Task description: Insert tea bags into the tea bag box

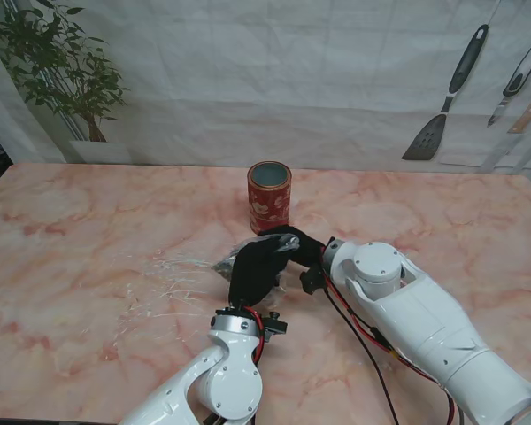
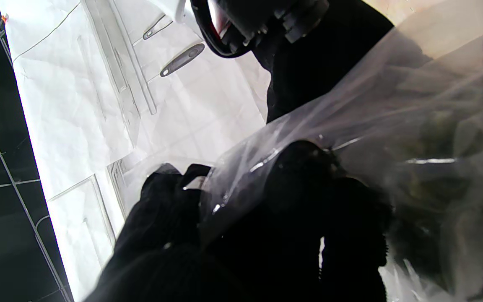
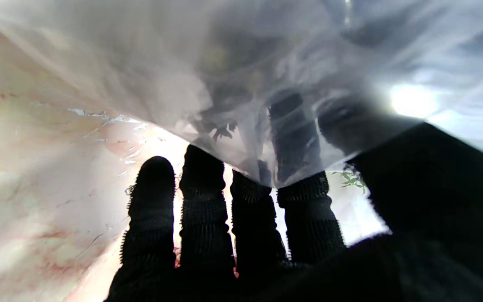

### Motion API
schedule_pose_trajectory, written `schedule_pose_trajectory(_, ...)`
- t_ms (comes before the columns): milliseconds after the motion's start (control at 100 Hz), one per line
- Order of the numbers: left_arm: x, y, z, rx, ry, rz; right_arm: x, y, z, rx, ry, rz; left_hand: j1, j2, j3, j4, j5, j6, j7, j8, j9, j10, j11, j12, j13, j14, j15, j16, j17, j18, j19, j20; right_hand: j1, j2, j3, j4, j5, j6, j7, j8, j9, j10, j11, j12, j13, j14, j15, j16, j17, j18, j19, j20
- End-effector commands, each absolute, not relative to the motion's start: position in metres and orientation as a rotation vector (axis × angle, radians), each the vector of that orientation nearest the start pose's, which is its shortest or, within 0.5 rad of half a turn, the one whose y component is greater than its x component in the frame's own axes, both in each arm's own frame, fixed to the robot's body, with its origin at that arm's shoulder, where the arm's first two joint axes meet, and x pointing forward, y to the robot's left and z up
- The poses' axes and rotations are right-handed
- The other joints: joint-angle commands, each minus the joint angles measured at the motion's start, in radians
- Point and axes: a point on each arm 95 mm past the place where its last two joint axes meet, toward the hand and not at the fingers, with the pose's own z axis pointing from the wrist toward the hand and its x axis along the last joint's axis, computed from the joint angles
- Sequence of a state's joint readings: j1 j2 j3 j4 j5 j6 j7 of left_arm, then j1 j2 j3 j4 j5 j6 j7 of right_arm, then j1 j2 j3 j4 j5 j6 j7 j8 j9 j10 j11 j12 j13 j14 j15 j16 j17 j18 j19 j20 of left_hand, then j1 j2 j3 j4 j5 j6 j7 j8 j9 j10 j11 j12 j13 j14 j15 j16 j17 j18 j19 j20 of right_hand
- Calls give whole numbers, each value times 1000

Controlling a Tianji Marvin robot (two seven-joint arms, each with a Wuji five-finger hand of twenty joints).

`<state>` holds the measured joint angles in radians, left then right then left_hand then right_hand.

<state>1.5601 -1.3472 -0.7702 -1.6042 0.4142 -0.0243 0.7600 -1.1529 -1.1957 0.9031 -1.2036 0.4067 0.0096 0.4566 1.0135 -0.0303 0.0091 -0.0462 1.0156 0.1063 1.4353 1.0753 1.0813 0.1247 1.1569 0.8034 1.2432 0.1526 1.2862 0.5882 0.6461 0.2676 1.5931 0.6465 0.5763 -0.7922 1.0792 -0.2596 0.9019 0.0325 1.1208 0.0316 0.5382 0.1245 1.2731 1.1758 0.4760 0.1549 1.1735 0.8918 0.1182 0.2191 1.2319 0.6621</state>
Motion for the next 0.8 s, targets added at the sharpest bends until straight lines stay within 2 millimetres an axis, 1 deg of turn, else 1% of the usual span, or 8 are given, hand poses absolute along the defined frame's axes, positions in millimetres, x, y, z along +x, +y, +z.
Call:
schedule_pose_trajectory(0,325,-186,-303,-1614,550,-2318,456,100,-347,-1914,-958,-1493,97,58,6,19,13,24,51,15,-15,-125,0,-26,31,0,-32,-14,17,-68,39,-15,31,10,13,-22,46,-15,55,-1,10,-19,26,2,21,-1,18,-8,0,21,25,-4)
schedule_pose_trajectory(80,326,-184,-303,-1611,558,-2306,457,98,-347,-1908,-955,-1491,98,58,6,19,13,23,51,15,-14,-125,1,-26,31,0,-32,-15,17,-68,39,-15,39,59,10,-17,31,2,84,44,-23,-17,20,-7,-11,-1,4,-20,-20,12,10,-13)
schedule_pose_trajectory(120,328,-183,-304,-1610,564,-2295,457,97,-346,-1904,-961,-1496,98,58,6,19,13,22,51,15,-14,-125,1,-26,31,0,-32,-15,17,-68,39,-15,44,80,7,-4,14,10,96,82,-48,-16,13,-12,-34,-2,-8,-29,-33,7,-2,-19)
schedule_pose_trajectory(290,333,-173,-303,-1587,606,-2233,457,89,-341,-1901,-951,-1517,98,58,5,20,14,23,51,15,-14,-125,1,-26,31,0,-31,-16,17,-67,38,-16,73,126,6,51,-43,45,124,212,-142,-10,-11,-46,-127,-3,-55,-79,-81,-10,-62,-49)
schedule_pose_trajectory(390,336,-167,-302,-1583,636,-2204,457,83,-338,-1899,-930,-1517,98,58,4,20,13,22,51,15,-15,-127,0,-27,31,0,-31,-17,17,-66,38,-17,85,149,-3,65,-69,59,129,269,-183,-4,-21,-70,-166,-7,-71,-106,-102,-22,-96,-63)
schedule_pose_trajectory(580,340,-159,-300,-1582,655,-2163,456,72,-333,-1909,-908,-1525,98,59,3,20,13,22,51,15,-15,-126,-1,-27,31,2,-28,-15,17,-65,36,-18,95,174,-10,71,-90,80,131,311,-211,3,-29,-94,-195,-6,-83,-126,-116,-26,-117,-70)
schedule_pose_trajectory(600,340,-159,-300,-1579,657,-2158,456,71,-333,-1910,-906,-1524,98,59,3,21,13,22,51,15,-14,-122,-1,-26,31,2,-27,-15,17,-65,36,-18,100,178,-16,73,-94,84,129,326,-215,4,-26,-99,-199,-6,-82,-132,-118,-27,-123,-71)
schedule_pose_trajectory(790,343,-156,-299,-1542,682,-2116,455,64,-330,-1908,-900,-1523,97,60,1,21,13,19,50,16,-13,-122,-1,-25,31,-2,-27,-14,17,-65,36,-18,109,216,-38,75,-122,106,130,381,-248,15,-33,-121,-230,-3,-93,-152,-133,-30,-145,-74)
